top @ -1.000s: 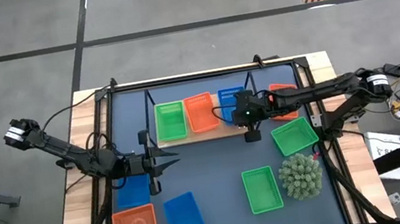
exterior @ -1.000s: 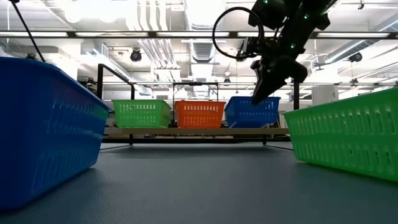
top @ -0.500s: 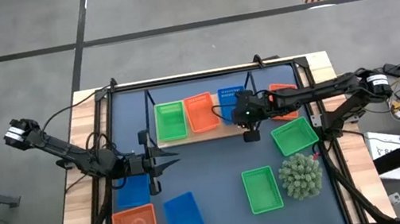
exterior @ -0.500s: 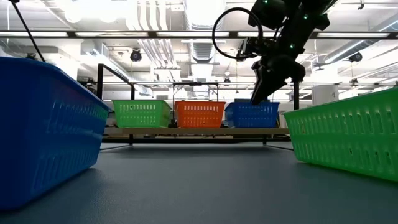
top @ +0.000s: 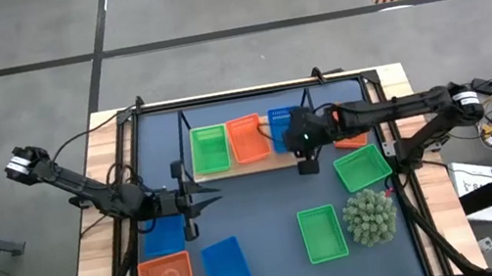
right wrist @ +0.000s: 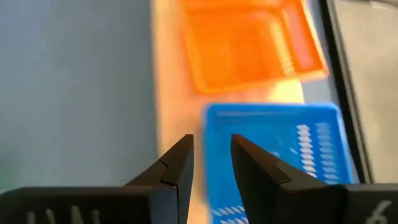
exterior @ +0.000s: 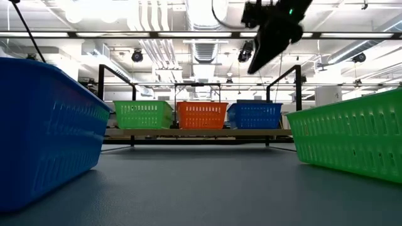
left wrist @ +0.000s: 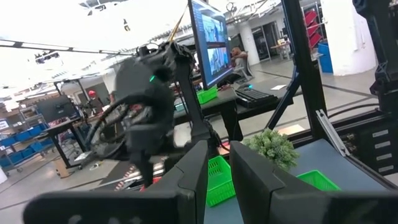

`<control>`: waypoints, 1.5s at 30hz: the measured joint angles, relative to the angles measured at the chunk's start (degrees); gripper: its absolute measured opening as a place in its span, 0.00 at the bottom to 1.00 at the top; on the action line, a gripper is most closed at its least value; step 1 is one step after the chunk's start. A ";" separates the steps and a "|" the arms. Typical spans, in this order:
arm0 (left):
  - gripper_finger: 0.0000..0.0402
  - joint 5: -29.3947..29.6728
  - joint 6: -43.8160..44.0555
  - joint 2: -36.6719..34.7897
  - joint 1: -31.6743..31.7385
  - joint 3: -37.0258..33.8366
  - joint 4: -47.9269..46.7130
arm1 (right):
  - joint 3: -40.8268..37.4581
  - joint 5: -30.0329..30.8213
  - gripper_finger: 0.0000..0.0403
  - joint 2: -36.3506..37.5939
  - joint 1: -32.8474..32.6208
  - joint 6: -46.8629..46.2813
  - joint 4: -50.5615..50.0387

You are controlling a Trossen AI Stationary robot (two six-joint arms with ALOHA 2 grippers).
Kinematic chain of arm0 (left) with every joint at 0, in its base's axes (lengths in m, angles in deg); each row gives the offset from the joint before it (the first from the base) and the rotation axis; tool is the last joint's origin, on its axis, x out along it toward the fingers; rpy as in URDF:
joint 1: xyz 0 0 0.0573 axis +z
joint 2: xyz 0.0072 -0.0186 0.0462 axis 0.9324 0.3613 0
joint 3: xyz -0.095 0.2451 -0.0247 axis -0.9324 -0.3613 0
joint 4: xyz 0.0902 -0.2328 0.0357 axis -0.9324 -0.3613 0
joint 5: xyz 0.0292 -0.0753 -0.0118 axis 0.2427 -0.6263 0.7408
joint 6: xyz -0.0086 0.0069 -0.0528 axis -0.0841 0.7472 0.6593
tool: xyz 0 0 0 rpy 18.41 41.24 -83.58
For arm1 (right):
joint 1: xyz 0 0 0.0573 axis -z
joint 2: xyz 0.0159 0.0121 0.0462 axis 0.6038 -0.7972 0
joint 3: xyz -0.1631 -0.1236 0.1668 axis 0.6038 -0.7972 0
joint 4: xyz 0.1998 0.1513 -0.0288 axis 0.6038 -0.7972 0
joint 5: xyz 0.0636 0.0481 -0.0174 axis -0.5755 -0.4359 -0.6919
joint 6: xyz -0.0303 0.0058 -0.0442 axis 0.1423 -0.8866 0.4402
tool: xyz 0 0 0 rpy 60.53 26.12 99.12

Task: Stack baskets on shelf by color
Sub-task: Adjust the baskets on the shelf

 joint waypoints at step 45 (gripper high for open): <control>0.13 -9.07 26.97 30.76 16.90 36.76 -51.17 | -40.94 1.07 0.02 30.26 -16.58 18.09 63.98</control>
